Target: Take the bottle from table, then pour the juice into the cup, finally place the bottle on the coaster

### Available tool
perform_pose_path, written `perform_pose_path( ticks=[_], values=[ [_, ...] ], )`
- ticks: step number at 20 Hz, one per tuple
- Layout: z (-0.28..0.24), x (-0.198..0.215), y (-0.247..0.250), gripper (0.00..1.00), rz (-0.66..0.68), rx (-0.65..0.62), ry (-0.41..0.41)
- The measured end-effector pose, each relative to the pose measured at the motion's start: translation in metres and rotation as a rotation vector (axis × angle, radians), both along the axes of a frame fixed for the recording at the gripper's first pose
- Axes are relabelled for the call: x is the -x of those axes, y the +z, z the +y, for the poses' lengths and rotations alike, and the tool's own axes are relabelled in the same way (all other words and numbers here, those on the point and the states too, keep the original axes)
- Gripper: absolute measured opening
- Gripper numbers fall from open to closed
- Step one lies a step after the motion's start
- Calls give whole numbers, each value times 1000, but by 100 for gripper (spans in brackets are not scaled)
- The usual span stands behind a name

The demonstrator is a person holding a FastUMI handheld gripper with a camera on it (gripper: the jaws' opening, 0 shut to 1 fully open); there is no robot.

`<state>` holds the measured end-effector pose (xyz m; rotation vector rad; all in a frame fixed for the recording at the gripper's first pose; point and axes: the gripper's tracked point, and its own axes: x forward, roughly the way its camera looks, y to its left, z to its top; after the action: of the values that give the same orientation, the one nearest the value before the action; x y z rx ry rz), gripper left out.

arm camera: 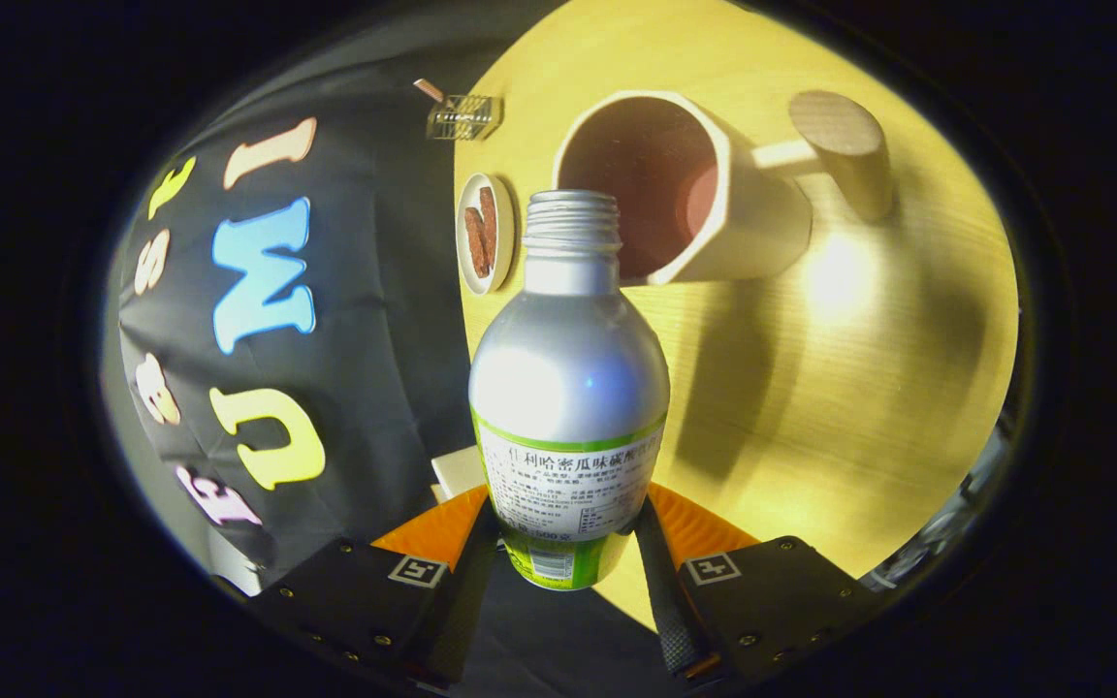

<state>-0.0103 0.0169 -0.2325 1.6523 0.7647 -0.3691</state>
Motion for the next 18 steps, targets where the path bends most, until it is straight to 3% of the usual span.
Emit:
perform_pose_path(
  ticks=[18],
  values=[
    [-18, 14, -42, 74, -41, 612, 216]
  ],
)
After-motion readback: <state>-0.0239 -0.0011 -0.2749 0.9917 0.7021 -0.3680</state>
